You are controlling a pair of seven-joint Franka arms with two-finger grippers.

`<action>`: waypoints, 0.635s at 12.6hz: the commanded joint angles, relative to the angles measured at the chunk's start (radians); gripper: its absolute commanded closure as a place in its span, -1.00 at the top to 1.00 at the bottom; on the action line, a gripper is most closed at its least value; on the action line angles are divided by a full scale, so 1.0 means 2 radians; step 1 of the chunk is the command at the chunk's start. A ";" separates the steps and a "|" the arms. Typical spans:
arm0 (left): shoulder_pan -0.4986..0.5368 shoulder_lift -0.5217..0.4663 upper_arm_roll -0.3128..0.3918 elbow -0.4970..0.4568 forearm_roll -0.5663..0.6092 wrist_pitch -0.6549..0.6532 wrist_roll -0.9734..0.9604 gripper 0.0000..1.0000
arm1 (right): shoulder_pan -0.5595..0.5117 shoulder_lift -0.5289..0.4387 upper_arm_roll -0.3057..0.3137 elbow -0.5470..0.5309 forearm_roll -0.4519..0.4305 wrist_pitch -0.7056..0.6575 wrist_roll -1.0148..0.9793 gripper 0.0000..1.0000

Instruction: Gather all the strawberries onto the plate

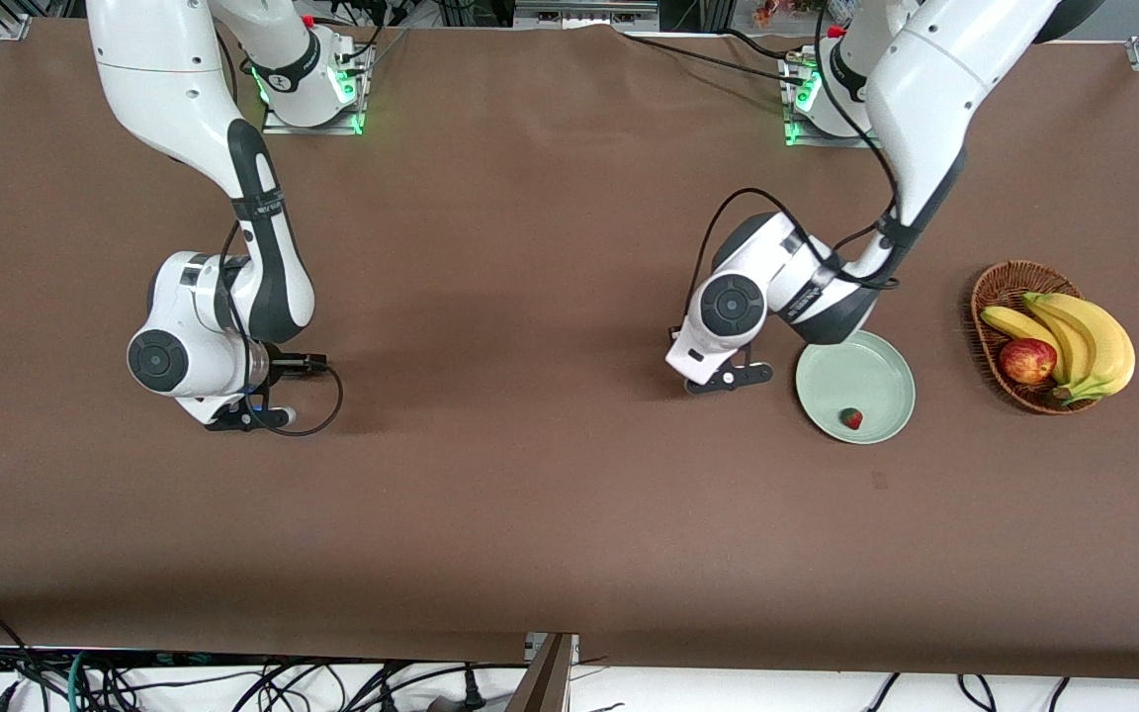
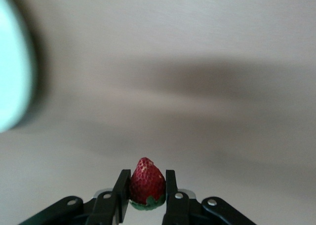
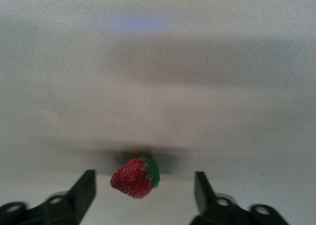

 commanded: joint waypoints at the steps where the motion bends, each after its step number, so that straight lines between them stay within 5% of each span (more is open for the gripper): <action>1: 0.031 -0.006 -0.002 0.046 0.008 -0.088 0.115 -0.96 | 0.003 -0.019 0.002 -0.024 0.011 0.012 -0.008 0.09; 4: 0.100 -0.005 -0.002 0.045 0.008 -0.089 0.322 -0.88 | 0.004 -0.019 0.003 -0.021 0.011 0.007 -0.007 -0.74; 8: 0.167 0.002 -0.002 0.023 0.016 -0.061 0.458 -0.78 | 0.017 -0.019 0.019 0.049 0.014 -0.028 0.027 -0.89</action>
